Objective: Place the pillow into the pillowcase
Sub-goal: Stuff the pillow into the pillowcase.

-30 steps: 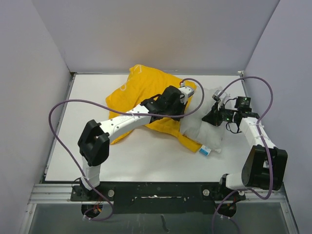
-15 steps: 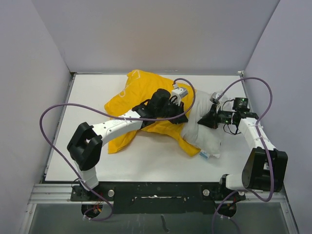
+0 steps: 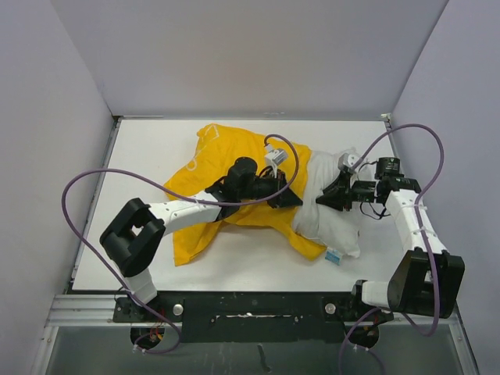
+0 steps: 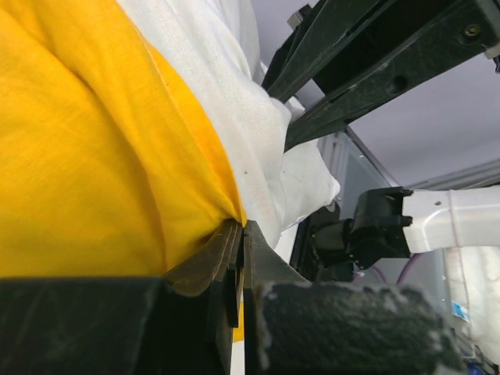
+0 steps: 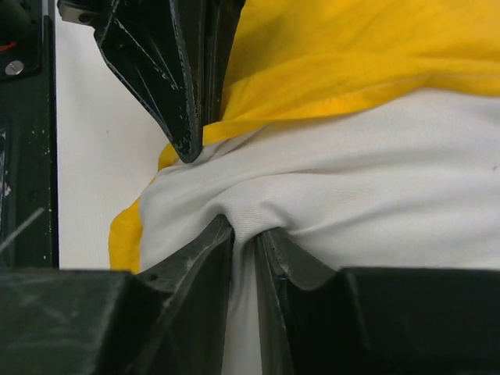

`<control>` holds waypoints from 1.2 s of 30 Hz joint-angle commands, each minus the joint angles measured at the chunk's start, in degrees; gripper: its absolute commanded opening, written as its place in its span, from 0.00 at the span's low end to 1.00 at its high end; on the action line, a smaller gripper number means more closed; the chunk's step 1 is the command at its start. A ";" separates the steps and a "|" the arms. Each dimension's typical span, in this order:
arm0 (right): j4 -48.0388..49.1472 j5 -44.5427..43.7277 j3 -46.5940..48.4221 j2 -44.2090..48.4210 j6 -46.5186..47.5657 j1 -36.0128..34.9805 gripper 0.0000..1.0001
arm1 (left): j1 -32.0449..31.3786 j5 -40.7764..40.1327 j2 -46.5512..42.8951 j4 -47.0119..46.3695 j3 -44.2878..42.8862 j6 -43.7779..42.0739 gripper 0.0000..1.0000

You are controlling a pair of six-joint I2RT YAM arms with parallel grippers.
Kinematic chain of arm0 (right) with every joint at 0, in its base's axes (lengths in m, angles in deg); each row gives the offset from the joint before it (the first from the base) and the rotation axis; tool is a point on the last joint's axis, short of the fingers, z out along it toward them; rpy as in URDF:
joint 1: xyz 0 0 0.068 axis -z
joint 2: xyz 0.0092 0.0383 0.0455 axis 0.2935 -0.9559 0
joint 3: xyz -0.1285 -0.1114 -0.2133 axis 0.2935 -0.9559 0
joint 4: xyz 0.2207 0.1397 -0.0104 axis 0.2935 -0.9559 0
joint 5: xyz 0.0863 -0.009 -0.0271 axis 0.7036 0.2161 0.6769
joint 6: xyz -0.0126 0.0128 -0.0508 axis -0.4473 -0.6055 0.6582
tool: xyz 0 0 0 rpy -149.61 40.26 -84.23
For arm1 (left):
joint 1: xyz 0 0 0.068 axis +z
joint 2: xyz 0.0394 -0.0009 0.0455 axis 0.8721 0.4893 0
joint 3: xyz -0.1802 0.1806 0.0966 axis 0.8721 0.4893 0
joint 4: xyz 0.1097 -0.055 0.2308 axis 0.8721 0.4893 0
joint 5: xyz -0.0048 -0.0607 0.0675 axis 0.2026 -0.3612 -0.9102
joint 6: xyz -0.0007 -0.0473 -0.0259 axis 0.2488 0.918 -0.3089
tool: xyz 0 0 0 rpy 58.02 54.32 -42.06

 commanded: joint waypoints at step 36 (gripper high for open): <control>-0.40 -10.33 6.00 -5.86 -5.59 -3.58 0.04 | -3.75 -26.59 1.22 38.86 -30.32 -22.47 0.54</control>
